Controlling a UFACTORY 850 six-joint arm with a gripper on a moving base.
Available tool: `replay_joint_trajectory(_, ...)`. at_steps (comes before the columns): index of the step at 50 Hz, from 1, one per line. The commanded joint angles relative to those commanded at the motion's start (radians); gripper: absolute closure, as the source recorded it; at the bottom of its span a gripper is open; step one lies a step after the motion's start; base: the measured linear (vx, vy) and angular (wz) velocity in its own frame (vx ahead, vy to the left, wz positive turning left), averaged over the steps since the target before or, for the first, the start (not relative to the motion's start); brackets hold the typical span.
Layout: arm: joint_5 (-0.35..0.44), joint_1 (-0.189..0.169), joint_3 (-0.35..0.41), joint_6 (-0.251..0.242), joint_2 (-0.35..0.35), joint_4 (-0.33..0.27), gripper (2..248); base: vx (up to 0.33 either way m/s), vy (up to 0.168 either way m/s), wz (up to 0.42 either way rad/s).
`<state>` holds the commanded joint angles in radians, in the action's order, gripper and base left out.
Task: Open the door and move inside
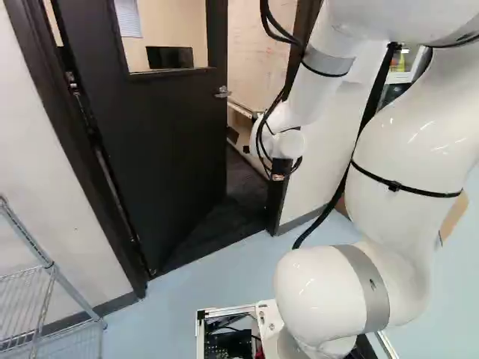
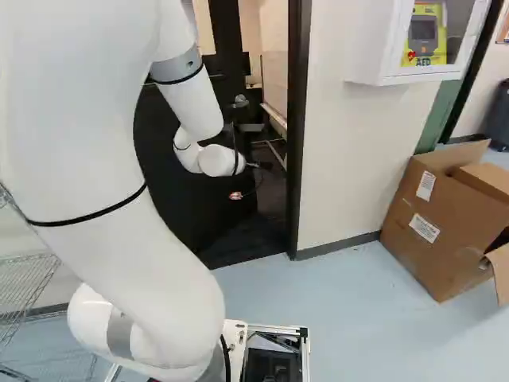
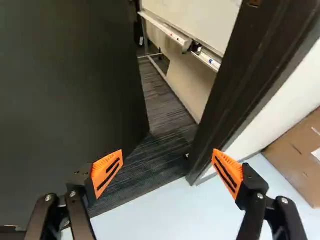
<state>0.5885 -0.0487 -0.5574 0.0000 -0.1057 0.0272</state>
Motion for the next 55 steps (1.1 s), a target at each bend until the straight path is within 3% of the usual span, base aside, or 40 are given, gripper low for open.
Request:
replay_joint_trajectory(34, 0.000, 0.000, 0.000, 0.000, 0.000, 0.000, 3, 0.072, 0.083, 0.173)
replay_joint_trajectory(55, 0.000, 0.000, 0.000, 0.000, 0.000, 0.000, 3, 0.099, 0.056, 0.009)
